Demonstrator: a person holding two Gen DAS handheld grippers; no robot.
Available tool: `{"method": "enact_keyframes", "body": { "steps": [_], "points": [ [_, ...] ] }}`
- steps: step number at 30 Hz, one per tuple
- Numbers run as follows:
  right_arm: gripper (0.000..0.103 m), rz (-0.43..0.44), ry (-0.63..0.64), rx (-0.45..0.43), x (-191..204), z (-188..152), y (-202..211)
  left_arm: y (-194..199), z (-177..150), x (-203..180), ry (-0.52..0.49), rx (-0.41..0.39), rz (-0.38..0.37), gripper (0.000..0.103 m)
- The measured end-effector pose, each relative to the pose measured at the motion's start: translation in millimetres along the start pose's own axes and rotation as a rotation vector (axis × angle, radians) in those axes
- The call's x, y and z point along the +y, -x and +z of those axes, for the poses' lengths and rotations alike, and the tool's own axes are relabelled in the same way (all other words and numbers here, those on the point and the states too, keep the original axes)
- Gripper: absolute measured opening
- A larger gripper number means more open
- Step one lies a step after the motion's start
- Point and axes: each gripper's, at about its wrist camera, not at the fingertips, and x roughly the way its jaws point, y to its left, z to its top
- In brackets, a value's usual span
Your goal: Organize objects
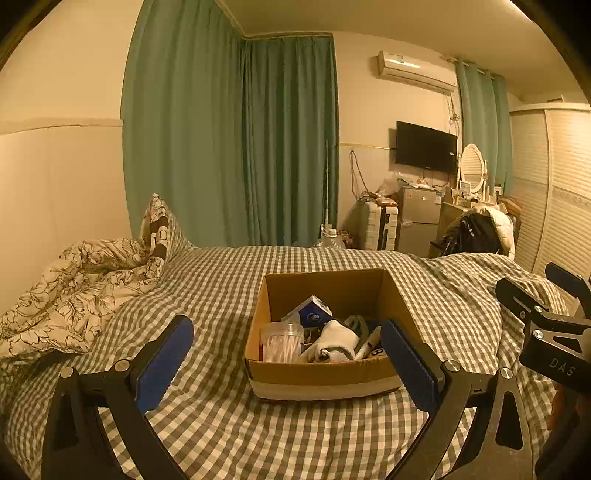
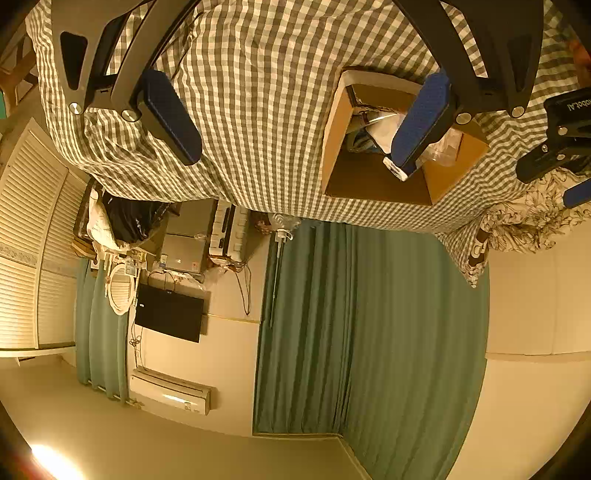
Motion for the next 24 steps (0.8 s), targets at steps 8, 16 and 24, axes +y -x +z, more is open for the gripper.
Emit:
{"method": "enact_keyframes", "body": {
  "steps": [8, 16, 24],
  "points": [
    [0.103, 0.021, -0.026, 0.001, -2.3, 2.0, 2.1, -0.3, 0.7, -2.9, 0.001, 0.005, 0.000, 0.103],
    [0.103, 0.012, -0.020, -0.006, -2.4, 2.2, 3.5, 1.0, 0.6, -4.6, 0.001, 0.006, -0.015, 0.103],
    [0.103, 0.018, -0.008, -0.008, 1.0, 2.2, 5.6, 1.6, 0.1, -4.6, 0.004, 0.011, -0.015, 0.103]
  ]
}}
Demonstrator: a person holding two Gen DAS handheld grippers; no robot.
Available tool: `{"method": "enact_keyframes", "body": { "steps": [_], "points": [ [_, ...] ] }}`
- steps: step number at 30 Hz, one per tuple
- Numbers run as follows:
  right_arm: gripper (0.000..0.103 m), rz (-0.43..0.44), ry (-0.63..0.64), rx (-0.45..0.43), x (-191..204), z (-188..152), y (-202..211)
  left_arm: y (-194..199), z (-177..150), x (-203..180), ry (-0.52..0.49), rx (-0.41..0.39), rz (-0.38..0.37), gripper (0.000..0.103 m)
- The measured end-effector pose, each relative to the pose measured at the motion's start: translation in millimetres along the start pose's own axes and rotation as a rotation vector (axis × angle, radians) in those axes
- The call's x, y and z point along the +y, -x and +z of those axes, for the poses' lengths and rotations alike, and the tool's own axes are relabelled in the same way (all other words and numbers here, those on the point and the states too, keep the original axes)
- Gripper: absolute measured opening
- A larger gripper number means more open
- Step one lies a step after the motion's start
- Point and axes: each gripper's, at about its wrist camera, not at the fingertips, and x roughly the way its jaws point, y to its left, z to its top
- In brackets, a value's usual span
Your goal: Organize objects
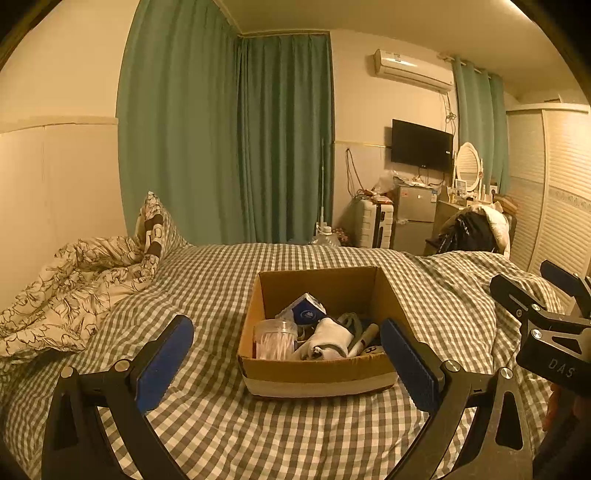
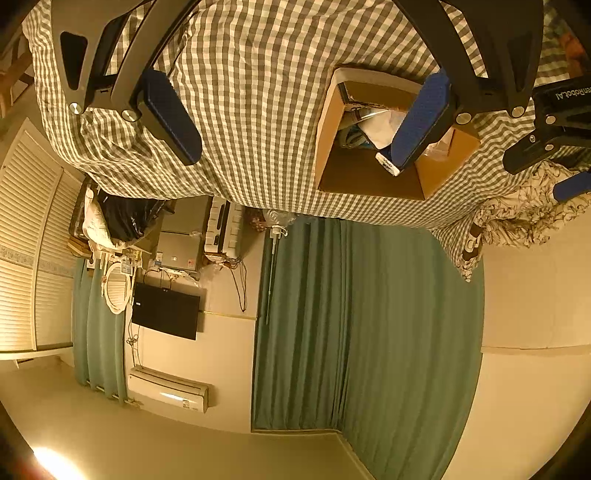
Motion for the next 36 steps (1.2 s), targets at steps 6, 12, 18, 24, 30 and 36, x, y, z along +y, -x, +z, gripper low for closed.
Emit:
{"method": "enact_keyframes", "body": {
  "steps": [6, 12, 18, 24, 30, 36],
  "points": [
    [0.103, -0.002, 0.001, 0.001, -0.1, -0.4, 0.2, -0.6, -0.6, 0.7, 0.004, 0.002, 0.011, 0.103],
    [0.103, -0.001, -0.001, 0.004, -1.2, -0.6, 0.1, -2.0, -2.0, 0.6, 0.007, 0.014, 0.011, 0.103],
    [0.103, -0.005, -0.001, 0.009, -0.5, -1.9, -0.9, -1.4, -2.8, 0.0, 0.003, 0.008, 0.014, 0.103],
    [0.103, -0.002, -0.005, 0.013, 0.1, -2.2, -2.3, -0.7, -2.7, 0.4, 0.007, 0.009, 0.005, 0.103],
    [0.103, 0.008, -0.001, 0.012, 3.2, -2.8, -2.9, -2.5, -1.8, -0.4, 0.019, 0.037, -0.003, 0.103],
    [0.103, 0.013, 0.002, 0.017, 4.8, -4.0, -4.6, -2.1, -3.5, -1.7, 0.019, 0.032, 0.002, 0.103]
  ]
}}
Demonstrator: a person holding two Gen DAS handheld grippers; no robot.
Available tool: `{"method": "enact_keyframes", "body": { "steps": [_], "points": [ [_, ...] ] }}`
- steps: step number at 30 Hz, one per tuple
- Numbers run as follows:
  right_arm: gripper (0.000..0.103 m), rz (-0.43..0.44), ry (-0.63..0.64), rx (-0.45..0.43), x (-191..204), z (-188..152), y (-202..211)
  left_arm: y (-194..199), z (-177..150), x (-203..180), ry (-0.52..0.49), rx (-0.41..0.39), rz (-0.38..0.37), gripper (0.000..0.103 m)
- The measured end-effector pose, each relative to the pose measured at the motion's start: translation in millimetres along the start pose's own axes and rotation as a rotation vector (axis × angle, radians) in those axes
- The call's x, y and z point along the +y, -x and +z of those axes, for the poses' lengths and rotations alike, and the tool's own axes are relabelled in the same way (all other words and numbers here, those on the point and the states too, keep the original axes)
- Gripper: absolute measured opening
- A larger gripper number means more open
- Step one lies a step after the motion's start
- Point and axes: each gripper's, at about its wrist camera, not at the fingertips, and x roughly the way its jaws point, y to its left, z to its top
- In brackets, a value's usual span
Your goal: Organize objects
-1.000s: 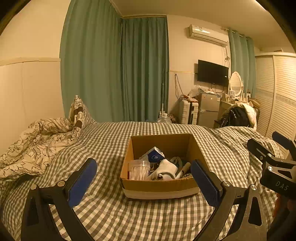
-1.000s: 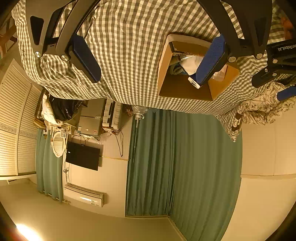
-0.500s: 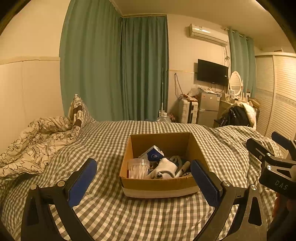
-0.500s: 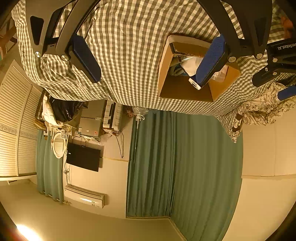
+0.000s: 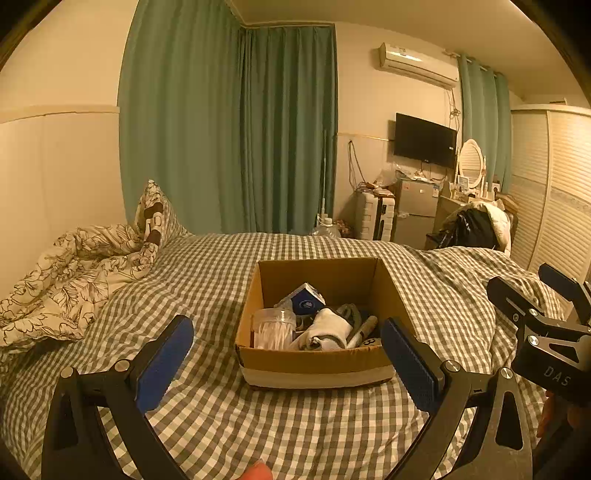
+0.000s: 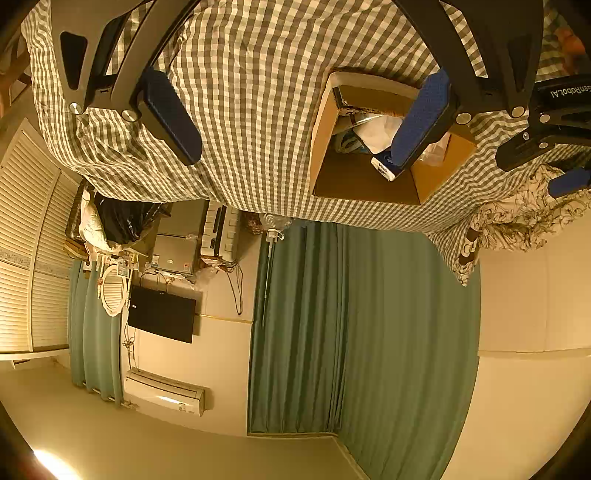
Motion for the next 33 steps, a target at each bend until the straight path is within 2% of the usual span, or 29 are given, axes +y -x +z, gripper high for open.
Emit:
{"method": "enact_keyframes", "body": {
  "steps": [8, 33],
  "points": [
    [0.103, 0.001, 0.006, 0.005, 0.6, -1.1, -1.1, 2.3, -0.5, -0.5, -0.004, -0.018, 0.010, 0.103],
    [0.103, 0.018, -0.001, 0.016, -0.1, -2.6, -4.9, -0.5, 2.9, 0.9, 0.005, 0.002, 0.016, 0.103]
  ]
}}
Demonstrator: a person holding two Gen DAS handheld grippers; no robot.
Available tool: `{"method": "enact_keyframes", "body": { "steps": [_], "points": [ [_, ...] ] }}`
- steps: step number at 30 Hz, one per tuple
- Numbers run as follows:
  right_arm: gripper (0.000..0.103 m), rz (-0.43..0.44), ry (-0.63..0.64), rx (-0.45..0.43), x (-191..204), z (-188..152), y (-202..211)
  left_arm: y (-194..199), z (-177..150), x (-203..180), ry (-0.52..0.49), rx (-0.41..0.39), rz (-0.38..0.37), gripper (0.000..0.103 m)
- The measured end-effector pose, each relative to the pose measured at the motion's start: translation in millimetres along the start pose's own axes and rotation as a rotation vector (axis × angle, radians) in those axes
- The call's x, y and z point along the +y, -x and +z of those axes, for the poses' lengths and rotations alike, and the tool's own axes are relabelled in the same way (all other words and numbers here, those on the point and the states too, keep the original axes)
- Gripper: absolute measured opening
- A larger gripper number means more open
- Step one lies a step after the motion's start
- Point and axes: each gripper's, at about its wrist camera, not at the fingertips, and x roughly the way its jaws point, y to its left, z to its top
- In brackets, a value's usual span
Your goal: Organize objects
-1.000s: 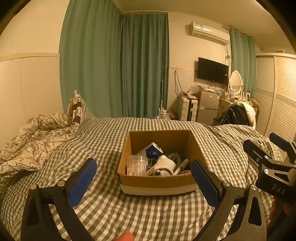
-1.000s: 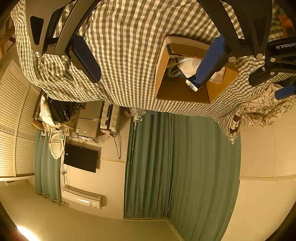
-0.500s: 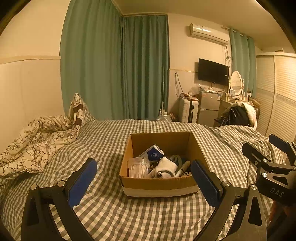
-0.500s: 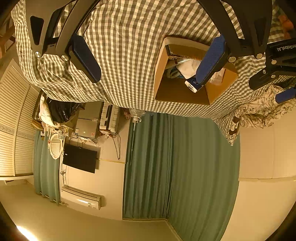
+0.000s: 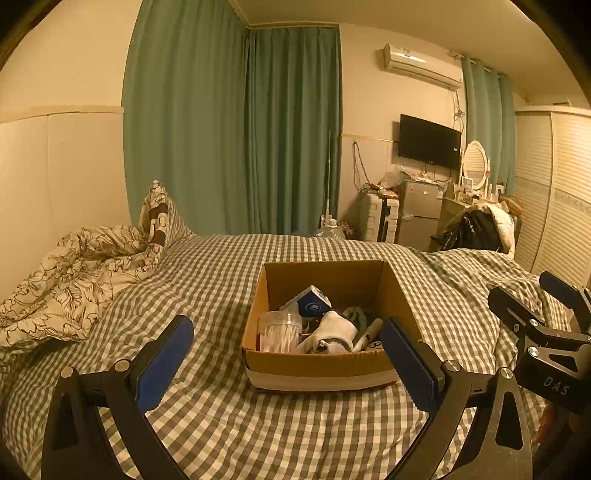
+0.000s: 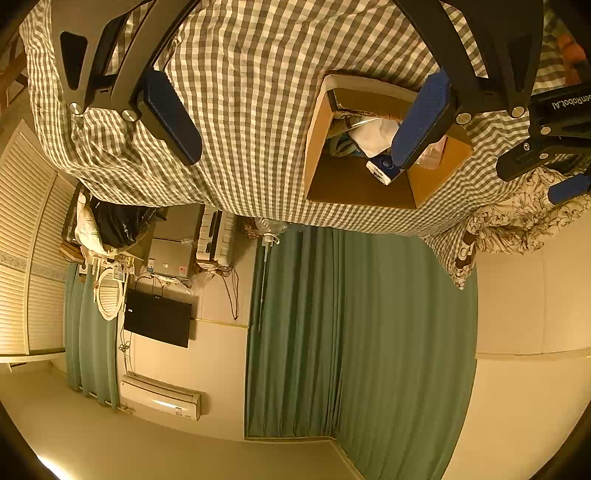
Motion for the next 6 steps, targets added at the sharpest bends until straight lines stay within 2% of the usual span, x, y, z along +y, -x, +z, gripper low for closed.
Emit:
{"method": "enact_keyframes", "body": {
  "steps": [6],
  "points": [
    [0.103, -0.002, -0.001, 0.006, -1.8, -0.6, -0.1, -0.4, -0.5, -1.6, -0.009, 0.001, -0.006, 0.103]
  ]
}}
